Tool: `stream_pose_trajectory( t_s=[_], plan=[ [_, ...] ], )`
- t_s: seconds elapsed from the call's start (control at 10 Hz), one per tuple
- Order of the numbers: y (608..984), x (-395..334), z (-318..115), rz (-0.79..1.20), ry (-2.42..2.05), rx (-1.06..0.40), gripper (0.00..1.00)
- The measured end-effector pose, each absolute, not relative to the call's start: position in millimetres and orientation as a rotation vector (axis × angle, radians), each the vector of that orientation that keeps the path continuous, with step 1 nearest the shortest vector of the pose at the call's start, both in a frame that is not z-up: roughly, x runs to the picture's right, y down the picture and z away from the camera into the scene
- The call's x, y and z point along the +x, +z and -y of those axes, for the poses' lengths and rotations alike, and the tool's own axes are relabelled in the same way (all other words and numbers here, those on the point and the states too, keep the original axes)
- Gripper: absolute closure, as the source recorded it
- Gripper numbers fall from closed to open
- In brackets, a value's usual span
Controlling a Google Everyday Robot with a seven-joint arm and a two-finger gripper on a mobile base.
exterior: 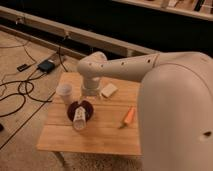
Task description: Place the bottle in the ceramic bowl
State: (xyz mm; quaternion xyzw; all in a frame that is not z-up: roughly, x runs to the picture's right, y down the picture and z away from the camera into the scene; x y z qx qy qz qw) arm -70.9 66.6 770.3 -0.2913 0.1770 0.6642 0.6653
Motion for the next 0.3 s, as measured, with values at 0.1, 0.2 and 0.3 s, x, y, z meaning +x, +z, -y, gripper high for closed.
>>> stream_pose_trajectory(
  t_s=[0.1,0.2,0.3],
  plan=[
    [770.4,-72.6,-66.3,-0.396,1.499,-0.659,0.3],
    [770.1,-76.0,-67.2,-0.394,1.495,-0.663,0.3],
    [770.4,-74.1,-66.8,-0.395,1.497,-0.66,0.3]
  ],
)
